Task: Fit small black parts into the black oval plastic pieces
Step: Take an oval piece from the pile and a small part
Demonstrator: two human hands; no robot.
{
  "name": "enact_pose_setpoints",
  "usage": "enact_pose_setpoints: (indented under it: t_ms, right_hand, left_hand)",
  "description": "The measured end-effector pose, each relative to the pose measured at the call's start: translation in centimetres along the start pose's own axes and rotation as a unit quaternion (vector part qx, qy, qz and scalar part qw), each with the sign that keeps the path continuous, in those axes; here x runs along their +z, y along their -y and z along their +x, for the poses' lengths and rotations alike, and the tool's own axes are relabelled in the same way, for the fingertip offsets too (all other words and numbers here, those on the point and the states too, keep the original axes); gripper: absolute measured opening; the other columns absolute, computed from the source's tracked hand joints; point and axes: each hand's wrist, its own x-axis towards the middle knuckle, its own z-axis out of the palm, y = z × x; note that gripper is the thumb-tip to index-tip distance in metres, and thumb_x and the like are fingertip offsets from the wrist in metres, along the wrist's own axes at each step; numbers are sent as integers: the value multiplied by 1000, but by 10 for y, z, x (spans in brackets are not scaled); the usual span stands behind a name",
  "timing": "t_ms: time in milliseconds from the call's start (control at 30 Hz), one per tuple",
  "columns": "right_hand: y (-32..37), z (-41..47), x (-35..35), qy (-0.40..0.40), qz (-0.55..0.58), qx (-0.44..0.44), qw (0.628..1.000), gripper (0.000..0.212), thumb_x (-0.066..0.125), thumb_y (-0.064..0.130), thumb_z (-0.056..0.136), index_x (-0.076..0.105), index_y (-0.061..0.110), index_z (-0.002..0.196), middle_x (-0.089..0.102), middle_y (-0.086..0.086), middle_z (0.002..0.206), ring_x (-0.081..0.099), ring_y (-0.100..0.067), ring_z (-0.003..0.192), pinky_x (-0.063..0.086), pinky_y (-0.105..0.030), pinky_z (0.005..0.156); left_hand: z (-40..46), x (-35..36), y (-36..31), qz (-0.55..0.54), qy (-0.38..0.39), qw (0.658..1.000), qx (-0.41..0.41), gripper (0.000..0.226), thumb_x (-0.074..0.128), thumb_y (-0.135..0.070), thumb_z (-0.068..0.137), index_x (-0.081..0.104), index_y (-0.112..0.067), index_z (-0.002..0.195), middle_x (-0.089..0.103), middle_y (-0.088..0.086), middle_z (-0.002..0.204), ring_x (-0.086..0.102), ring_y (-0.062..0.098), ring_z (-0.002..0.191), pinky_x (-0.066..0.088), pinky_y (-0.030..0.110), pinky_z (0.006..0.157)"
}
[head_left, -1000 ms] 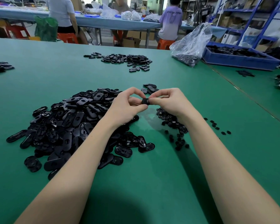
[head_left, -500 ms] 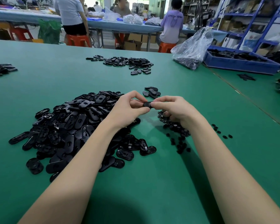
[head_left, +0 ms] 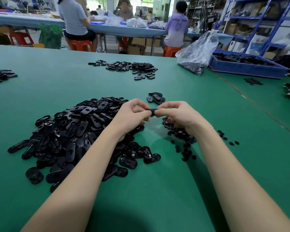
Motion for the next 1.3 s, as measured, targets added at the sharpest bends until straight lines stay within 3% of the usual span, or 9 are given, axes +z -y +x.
enact_pose_setpoints:
  t_ms: [233, 400, 567, 833, 967, 1100, 1200, 1300]
  right_hand:
    - [4, 2, 8, -56, -55, -44, 996, 12, 84, 26, 78, 73, 21, 76, 51, 17, 51, 42, -2, 45, 34, -12, 43]
    - [2, 2, 8, -61, -65, -49, 995, 11, 83, 27, 77, 73, 21, 76, 52, 18, 50, 45, -1, 45, 35, -10, 44]
    - [1, 3, 9, -65, -81, -47, 993, 13, 82, 30, 76, 73, 21, 78, 53, 18, 49, 45, 0, 42, 34, -10, 41]
    - [2, 2, 16, -74, -122, -62, 988, 16, 81, 34, 76, 71, 22, 80, 57, 17, 52, 47, 0, 42, 39, -14, 43]
    - [2, 0, 12, -66, -100, -120, 986, 10, 79, 29, 83, 71, 27, 86, 67, 16, 63, 51, -1, 47, 41, -11, 46]
    - [-2, -3, 8, -43, -152, -154, 975, 15, 79, 30, 83, 70, 39, 90, 72, 19, 76, 57, -1, 51, 46, -17, 50]
    - [-4, 0, 9, -78, -214, -136, 964, 11, 77, 41, 81, 68, 42, 87, 72, 26, 77, 61, 0, 57, 53, -28, 61]
    - [-4, 6, 4, -134, -249, -115, 952, 10, 75, 47, 80, 68, 41, 82, 69, 31, 72, 62, 5, 64, 48, -28, 63]
  left_hand:
    - [-1, 2, 2, -29, -25, 999, 7, 12, 72, -4, 87, 64, -12, 90, 74, 8, 77, 69, 16, 69, 58, 32, 83]
    - [-1, 1, 1, -28, -18, 999, 0, 13, 75, -6, 86, 64, -11, 92, 75, 7, 79, 71, 17, 73, 56, 40, 93]
    - [-1, 3, -1, -22, -31, 999, -15, 15, 76, -5, 84, 64, -12, 87, 72, 4, 73, 68, 16, 70, 57, 38, 90]
    - [2, 4, 4, 3, -58, 998, -13, 15, 76, -6, 80, 64, -16, 82, 71, 0, 64, 65, 18, 69, 57, 45, 88]
    - [3, 3, 8, -23, -62, 998, 0, 13, 77, -12, 81, 68, -21, 86, 75, 0, 73, 69, 19, 74, 56, 45, 92]
    - [6, 2, 11, -40, -57, 997, -14, 16, 76, -15, 82, 71, -21, 96, 78, -2, 83, 75, 16, 79, 58, 44, 94]
    - [7, 1, 11, -57, -63, 996, -17, 13, 73, -14, 85, 72, -21, 96, 78, -4, 81, 73, 17, 79, 58, 43, 94]
    - [11, -1, 10, -61, -79, 995, -17, 9, 72, -14, 88, 72, -21, 93, 73, -5, 75, 68, 13, 76, 59, 39, 93]
